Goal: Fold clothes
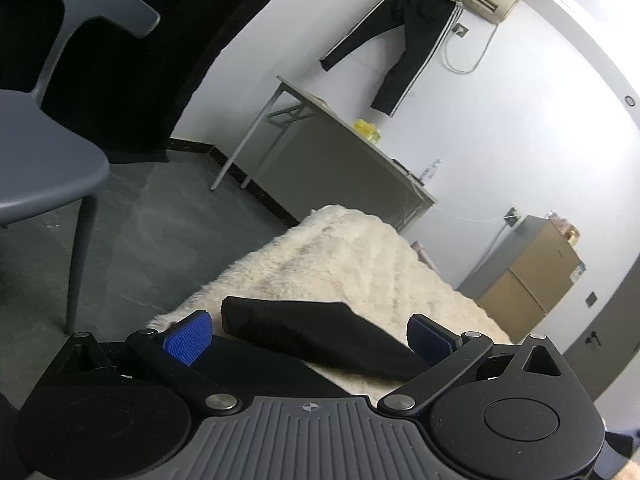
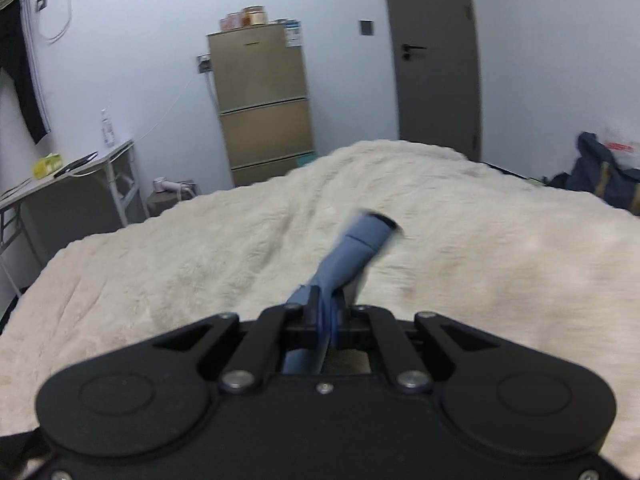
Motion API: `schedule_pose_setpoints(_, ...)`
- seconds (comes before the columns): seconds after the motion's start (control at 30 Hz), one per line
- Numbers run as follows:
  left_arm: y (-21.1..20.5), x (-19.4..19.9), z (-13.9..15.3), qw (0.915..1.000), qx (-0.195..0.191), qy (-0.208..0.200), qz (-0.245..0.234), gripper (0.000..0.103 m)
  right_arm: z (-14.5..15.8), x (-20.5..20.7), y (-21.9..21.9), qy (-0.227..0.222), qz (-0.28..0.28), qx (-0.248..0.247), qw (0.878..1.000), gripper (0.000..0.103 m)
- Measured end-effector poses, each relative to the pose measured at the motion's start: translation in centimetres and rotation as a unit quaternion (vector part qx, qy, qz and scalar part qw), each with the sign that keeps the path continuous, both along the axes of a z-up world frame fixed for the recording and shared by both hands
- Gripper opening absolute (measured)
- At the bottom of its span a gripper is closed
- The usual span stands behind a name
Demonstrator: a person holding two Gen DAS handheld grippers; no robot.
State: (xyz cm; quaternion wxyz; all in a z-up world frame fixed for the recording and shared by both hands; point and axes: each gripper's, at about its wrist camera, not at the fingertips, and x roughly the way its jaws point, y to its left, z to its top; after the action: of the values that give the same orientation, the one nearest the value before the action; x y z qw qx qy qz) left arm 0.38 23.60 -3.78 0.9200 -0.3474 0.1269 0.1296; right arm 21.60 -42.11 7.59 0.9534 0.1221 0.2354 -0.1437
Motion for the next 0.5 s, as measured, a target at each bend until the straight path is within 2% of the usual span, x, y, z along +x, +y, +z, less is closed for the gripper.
schedule_pose_setpoints(0.07, 0.0, -0.1, 0.1, 1.0, -0.004, -0.005, -0.003, 0.103, -0.7, -1.1, -1.3, 0.019, -0.017, -0.007, 1.0, 0.007)
schedule_pose_setpoints(0.13, 0.0, -0.3, 0.1, 0.9999, -0.009, -0.009, -0.003, 0.103, -3.1, -2.0, -3.1, 0.08, -0.049, -0.043, 0.995, 0.018)
schedule_pose_setpoints(0.17, 0.1, -0.5, 0.1, 0.9998, -0.013, -0.012, -0.002, 0.103, -3.3, -2.1, -3.3, 0.088, -0.058, -0.048, 0.993, 0.023)
schedule_pose_setpoints(0.23, 0.2, -0.9, 0.1, 0.9997, -0.019, -0.018, 0.001, 0.103, -2.8, -3.8, -4.0, 0.052, -0.113, -0.064, 0.99, 0.026)
schedule_pose_setpoints(0.27, 0.3, -1.0, 0.1, 0.9996, -0.022, -0.02, 0.002, 0.103, -2.5, -4.1, -4.0, 0.041, -0.116, -0.064, 0.99, 0.035)
schedule_pose_setpoints(0.3, 0.4, -1.1, 0.1, 0.9995, -0.025, -0.021, 0.003, 0.103, -1.4, -4.4, -3.7, 0.01, -0.127, -0.068, 0.99, 0.044)
schedule_pose_setpoints(0.37, 0.4, -1.0, 0.1, 0.9995, -0.026, -0.016, 0.002, 0.103, -0.4, -4.2, -3.2, -0.018, -0.119, -0.075, 0.99, 0.053)
schedule_pose_setpoints(0.5, 0.2, -0.8, 0.2, 0.9998, -0.017, -0.011, 0.0, 0.103, 0.1, -0.1, -1.2, 0.0, -0.023, -0.062, 0.998, 0.054)
